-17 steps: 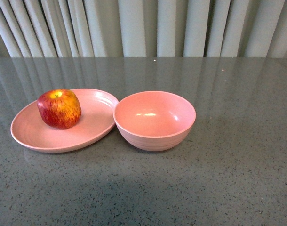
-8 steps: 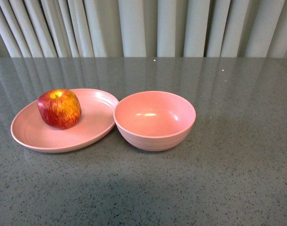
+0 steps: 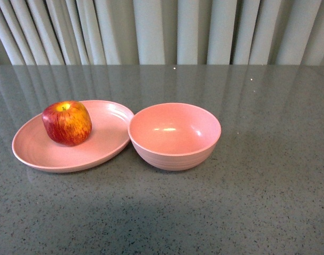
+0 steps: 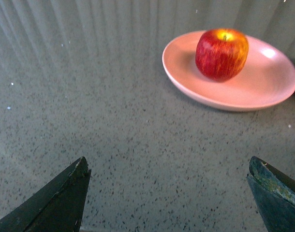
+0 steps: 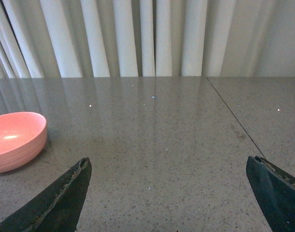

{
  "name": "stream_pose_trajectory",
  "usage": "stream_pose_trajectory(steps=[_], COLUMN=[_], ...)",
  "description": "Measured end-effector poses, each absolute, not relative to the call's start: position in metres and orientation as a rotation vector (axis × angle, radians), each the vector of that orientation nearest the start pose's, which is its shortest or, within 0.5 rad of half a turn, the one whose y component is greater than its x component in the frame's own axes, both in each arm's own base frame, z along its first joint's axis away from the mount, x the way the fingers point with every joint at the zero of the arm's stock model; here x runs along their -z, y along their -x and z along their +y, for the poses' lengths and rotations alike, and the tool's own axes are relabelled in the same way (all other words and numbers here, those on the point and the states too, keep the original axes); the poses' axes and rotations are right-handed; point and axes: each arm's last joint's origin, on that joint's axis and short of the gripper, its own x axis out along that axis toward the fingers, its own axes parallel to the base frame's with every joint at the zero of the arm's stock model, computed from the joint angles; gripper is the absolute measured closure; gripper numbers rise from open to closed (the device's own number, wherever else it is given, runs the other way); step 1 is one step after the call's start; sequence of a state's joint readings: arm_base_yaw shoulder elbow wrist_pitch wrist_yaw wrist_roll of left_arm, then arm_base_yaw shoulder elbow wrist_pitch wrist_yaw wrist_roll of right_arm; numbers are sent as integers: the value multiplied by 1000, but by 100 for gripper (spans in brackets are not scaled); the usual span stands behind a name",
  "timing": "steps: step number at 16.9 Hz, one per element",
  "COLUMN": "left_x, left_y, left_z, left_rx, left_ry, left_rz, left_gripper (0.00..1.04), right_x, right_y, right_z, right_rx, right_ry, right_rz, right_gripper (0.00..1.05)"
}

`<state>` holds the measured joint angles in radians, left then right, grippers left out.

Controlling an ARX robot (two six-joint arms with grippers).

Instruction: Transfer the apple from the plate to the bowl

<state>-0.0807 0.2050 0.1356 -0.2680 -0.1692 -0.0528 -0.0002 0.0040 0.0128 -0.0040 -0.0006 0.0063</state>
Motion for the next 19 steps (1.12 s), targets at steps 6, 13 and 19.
stream_pose_trajectory(steps=[6,13,19], left_x=[-213,-239,-191], left_y=[-145,-277,-323], left_z=[5,-36,-51], left_rx=[-48,211,196], left_ry=[32,19,2], left_rz=[194,336,496], left_gripper=[7,7,7], right_x=[-167,-167,-167], right_y=[-97,-97,-97], right_z=[0,0,0], right_rx=[0,0,0], right_ry=[-6,-6,-6], right_rz=[-4,-4,-4], right_gripper=[7,7,7])
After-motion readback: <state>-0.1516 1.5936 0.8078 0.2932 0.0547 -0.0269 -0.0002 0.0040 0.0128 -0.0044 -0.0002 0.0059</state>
